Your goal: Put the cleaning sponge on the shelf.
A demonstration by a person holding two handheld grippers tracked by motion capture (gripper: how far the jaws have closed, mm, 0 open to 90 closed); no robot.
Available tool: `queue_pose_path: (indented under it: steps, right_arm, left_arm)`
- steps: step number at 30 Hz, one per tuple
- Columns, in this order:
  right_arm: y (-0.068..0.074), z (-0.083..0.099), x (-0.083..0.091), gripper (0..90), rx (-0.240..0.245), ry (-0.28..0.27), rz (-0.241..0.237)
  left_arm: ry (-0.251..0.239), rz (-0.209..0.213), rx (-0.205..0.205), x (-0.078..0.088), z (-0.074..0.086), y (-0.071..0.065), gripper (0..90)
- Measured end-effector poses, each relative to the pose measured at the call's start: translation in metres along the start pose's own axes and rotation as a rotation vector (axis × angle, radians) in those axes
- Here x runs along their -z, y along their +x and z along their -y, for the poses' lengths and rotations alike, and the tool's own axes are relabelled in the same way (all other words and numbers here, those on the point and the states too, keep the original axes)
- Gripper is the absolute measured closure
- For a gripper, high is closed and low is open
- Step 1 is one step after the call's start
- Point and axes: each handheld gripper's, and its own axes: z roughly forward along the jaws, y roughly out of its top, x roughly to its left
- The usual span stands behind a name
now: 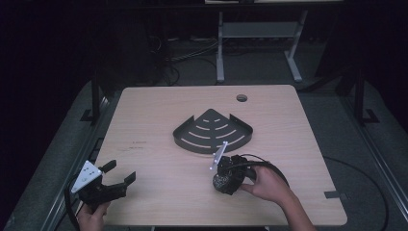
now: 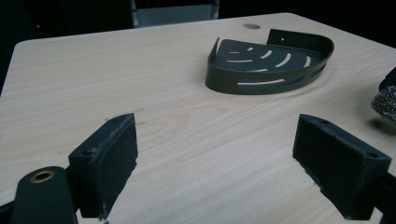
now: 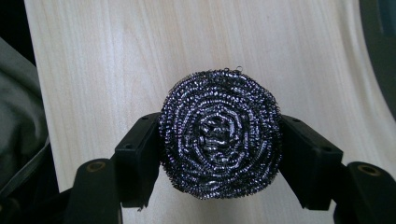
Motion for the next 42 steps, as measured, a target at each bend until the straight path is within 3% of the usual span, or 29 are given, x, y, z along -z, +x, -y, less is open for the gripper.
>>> queue_pose_path:
  steps: [27,42]
  right_arm:
    - [-0.023,-0.016,0.020,33.8,-0.010,-0.019,-0.023]
    - [-0.045,-0.043,0.030,33.8,0.011,-0.004,-0.012]
  left_arm:
    - [0.003,0.000,-0.007,0.000,-0.001,-0.002,13.3]
    - [-0.001,-0.004,-0.008,0.000,-0.001,-0.001,13.2]
